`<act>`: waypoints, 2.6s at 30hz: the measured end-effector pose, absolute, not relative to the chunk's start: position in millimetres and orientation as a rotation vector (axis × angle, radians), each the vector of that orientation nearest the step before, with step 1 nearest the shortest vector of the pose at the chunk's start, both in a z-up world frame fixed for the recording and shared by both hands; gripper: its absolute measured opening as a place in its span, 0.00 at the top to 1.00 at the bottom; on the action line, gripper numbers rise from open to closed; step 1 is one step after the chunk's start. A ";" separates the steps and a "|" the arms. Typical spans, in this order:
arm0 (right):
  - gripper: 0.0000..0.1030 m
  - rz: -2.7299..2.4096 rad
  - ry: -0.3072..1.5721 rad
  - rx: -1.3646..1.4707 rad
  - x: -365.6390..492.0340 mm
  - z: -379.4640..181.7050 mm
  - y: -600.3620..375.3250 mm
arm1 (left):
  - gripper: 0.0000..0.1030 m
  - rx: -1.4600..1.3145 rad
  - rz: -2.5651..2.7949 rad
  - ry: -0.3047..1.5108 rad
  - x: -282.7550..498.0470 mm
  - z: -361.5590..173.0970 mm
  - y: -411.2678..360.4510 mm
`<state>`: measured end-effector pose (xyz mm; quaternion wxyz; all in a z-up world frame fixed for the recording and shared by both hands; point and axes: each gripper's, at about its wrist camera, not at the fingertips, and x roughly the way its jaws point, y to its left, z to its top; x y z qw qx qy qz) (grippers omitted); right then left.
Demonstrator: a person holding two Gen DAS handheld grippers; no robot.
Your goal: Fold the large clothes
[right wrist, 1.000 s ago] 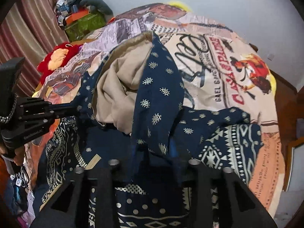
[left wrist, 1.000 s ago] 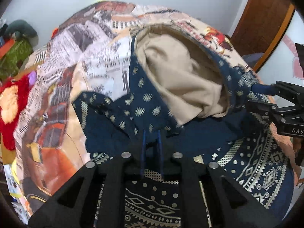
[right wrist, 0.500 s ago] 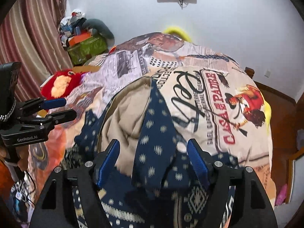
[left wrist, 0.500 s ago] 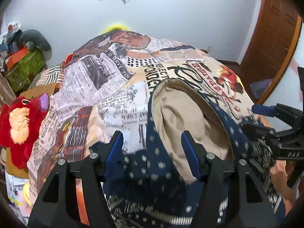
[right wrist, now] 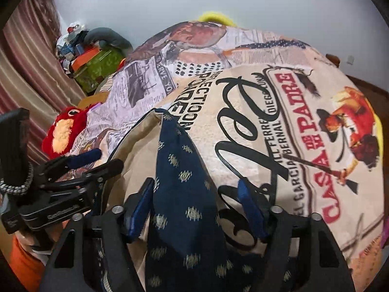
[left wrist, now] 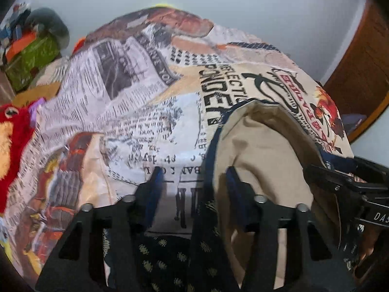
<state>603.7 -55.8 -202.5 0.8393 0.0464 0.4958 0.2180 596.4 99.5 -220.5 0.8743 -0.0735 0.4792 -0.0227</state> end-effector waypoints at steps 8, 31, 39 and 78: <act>0.83 0.492 1.042 0.119 595.5 -207.3 -53.5 | 0.93 -0.155 -0.075 0.950 580.5 -211.2 97.8; 0.87 0.638 0.932 0.021 397.1 -124.2 -68.3 | 0.93 0.081 -0.248 0.851 386.6 -138.8 63.5; 0.86 0.662 1.061 -0.072 332.3 -158.1 -59.0 | 0.83 0.037 -0.279 0.982 332.2 -183.5 69.4; 0.30 0.531 1.172 0.004 297.1 -197.3 -91.3 | 0.41 -0.061 -0.231 1.083 292.0 -227.6 69.4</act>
